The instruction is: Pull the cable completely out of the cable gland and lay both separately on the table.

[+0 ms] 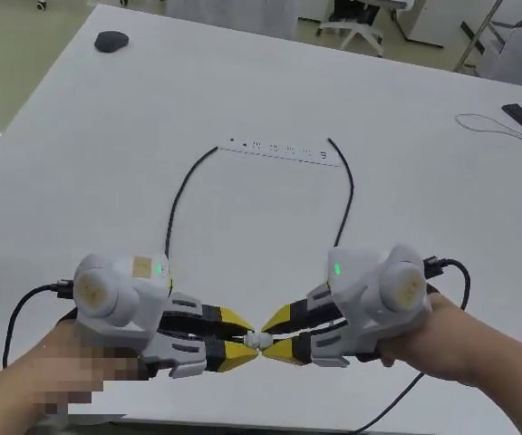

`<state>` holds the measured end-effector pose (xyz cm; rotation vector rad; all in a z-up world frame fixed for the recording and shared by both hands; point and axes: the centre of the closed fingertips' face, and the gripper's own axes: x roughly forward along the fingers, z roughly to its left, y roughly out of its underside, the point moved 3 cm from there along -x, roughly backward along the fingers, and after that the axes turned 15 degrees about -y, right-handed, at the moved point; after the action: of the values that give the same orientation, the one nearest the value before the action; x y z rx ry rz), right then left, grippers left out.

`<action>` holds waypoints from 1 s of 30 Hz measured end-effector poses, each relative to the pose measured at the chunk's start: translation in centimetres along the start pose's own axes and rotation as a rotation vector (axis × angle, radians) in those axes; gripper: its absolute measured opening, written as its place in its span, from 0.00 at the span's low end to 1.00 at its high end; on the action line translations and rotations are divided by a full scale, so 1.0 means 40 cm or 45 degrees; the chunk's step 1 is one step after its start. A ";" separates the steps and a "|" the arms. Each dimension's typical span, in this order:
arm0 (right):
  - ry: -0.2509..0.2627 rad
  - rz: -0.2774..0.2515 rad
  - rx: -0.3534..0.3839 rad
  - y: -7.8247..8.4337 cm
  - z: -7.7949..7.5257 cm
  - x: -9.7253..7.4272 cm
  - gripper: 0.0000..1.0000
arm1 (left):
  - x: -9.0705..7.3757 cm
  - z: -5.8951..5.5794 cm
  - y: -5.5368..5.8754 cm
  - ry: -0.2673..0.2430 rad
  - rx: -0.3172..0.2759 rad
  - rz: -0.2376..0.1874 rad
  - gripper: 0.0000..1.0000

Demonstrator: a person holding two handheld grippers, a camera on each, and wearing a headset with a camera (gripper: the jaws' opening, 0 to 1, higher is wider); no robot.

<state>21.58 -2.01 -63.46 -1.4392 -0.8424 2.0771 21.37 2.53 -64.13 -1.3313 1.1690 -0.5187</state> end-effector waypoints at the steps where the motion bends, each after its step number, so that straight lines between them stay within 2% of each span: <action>1: 0.001 -0.011 0.000 0.001 0.001 -0.001 0.07 | 0.000 -0.001 -0.001 -0.001 0.008 -0.005 0.16; 8: -0.009 -0.054 -0.029 -0.001 0.017 -0.007 0.06 | -0.003 -0.012 -0.009 0.030 0.005 -0.017 0.15; 9: -0.002 -0.055 -0.039 -0.002 0.017 -0.007 0.07 | -0.003 -0.012 -0.012 0.023 0.025 -0.024 0.15; 12: 0.011 -0.052 -0.060 -0.005 0.019 -0.008 0.07 | -0.003 -0.011 -0.013 0.018 0.012 -0.025 0.15; 15: 0.021 -0.080 -0.054 -0.004 0.018 -0.012 0.07 | -0.003 -0.012 -0.016 0.009 -0.005 -0.023 0.14; 16: 0.027 -0.098 -0.037 -0.004 0.017 -0.013 0.08 | -0.003 -0.012 -0.017 0.005 -0.004 -0.024 0.14; 17: 0.024 -0.128 0.023 -0.004 0.018 -0.015 0.08 | -0.003 -0.013 -0.019 0.005 -0.011 -0.020 0.14; 20: 0.004 -0.184 0.046 -0.006 0.017 -0.025 0.08 | -0.005 -0.017 -0.027 0.005 -0.011 -0.019 0.14; 24: -0.059 -0.298 0.161 -0.010 0.012 -0.046 0.08 | -0.003 -0.011 -0.029 -0.011 -0.001 -0.012 0.14; 26: -0.112 -0.355 0.256 -0.008 0.009 -0.054 0.11 | -0.003 -0.010 -0.030 -0.017 0.011 -0.015 0.14; 27: -0.112 -0.357 0.276 -0.004 0.002 -0.059 0.11 | -0.004 -0.008 -0.035 -0.022 0.020 -0.020 0.14; 30: -0.189 -0.450 0.366 -0.008 -0.011 -0.070 0.12 | -0.005 -0.010 -0.047 -0.025 0.041 -0.028 0.14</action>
<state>22.96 -3.60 -61.53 -0.9217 -0.7536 1.9524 21.53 2.06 -62.26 -1.3202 1.1267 -0.5369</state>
